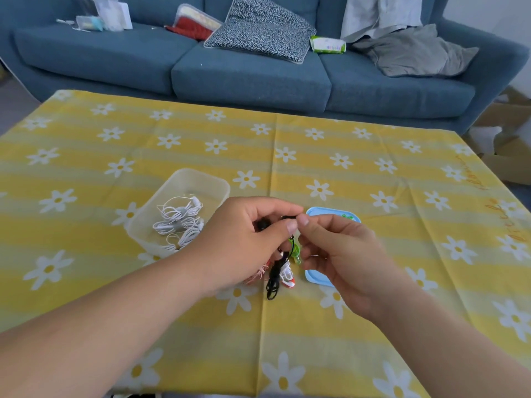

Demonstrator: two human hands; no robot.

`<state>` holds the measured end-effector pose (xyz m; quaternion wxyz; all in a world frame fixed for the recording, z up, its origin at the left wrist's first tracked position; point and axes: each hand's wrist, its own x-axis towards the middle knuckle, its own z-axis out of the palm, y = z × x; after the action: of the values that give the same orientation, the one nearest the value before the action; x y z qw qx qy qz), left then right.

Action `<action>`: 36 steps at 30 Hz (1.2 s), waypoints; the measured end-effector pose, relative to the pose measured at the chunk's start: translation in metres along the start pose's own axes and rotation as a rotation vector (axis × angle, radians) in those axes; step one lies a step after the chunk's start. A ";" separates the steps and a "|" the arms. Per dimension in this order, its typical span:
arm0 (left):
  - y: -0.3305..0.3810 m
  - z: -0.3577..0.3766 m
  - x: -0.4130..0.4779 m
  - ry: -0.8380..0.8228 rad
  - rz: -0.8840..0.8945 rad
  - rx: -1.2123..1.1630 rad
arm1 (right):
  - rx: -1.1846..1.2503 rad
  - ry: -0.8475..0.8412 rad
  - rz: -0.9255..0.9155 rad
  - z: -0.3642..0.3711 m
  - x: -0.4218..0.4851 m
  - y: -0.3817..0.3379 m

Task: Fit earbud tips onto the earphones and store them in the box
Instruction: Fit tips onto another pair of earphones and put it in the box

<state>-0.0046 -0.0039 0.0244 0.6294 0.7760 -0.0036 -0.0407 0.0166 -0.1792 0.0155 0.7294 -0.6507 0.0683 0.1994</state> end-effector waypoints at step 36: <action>-0.009 -0.018 0.005 0.151 0.044 0.434 | 0.308 -0.081 0.132 0.048 0.020 0.006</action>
<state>0.0014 0.0157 0.0186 0.4469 0.8938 0.0178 0.0328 0.0246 -0.1277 0.0101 0.8081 -0.5166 0.1113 0.2601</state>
